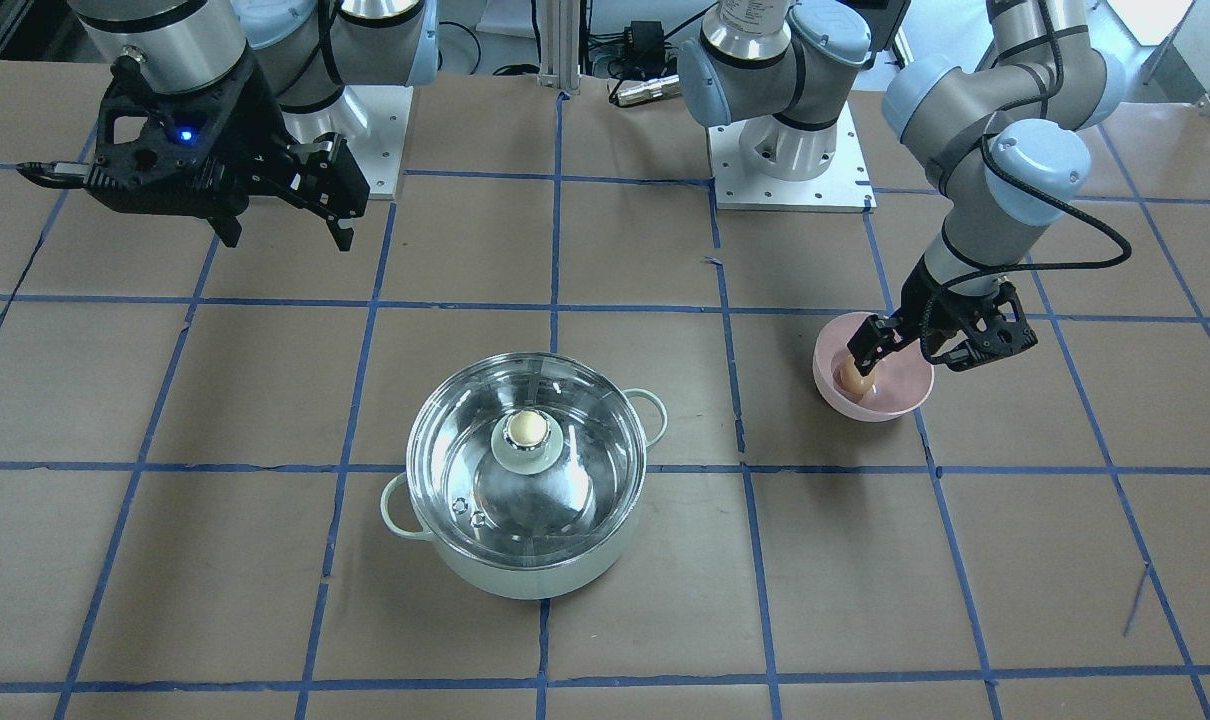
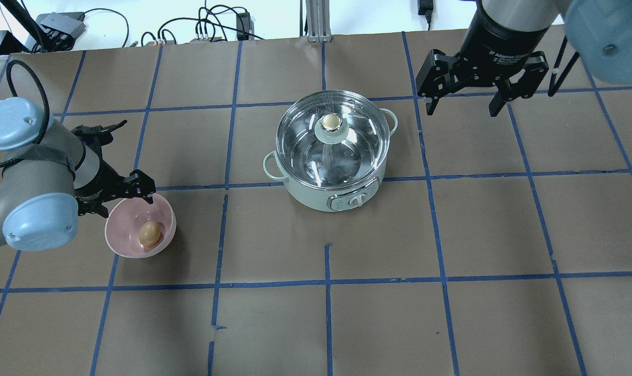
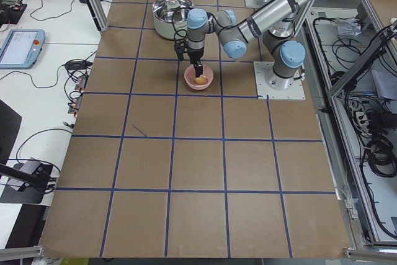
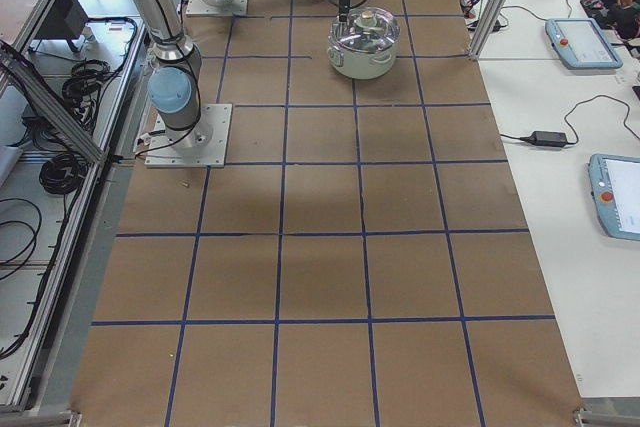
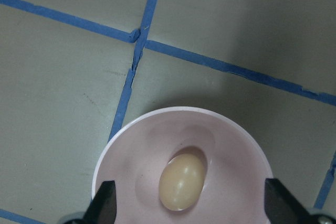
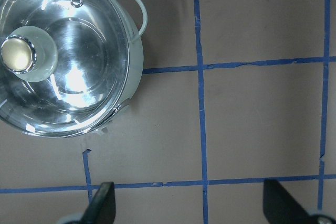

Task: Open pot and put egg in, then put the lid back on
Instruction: 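Lower the left gripper into the pink bowl and close on the egg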

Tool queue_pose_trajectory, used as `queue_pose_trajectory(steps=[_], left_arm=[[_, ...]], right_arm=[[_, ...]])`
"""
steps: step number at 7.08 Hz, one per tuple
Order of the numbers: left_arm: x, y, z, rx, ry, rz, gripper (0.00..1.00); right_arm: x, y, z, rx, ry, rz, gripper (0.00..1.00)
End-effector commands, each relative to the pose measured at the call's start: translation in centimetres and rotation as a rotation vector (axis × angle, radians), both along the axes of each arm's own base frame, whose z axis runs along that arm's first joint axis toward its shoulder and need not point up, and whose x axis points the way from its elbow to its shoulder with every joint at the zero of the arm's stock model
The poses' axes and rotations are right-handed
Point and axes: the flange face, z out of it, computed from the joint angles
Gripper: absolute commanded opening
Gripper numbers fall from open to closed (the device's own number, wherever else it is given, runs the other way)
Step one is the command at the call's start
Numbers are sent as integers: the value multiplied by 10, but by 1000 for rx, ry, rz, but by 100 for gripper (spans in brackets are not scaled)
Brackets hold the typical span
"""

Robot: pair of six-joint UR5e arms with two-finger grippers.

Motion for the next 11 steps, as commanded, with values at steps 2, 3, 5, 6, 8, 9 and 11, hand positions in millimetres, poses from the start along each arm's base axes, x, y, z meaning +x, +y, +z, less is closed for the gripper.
queue_pose_trajectory(steps=[2,3,5,6,8,9,11], left_arm=[[-3,14,-30,17,5,-19,100],[-3,16,-33,20,6,-19,100],[-4,17,-37,27,13,-21,100],[-4,16,-36,19,13,-26,100],[-4,17,-38,15,7,-96,100],[-1,12,-33,-4,-7,-122,100],[2,12,-39,7,-1,-157,100]], right_arm=[[-1,2,1,20,12,0,100],[-1,2,0,23,12,-2,100],[-1,2,2,17,7,1,100],[-2,2,2,17,7,0,100],[1,5,0,18,-2,15,100],[2,7,3,12,-4,18,100],[1,7,1,15,-4,18,100]])
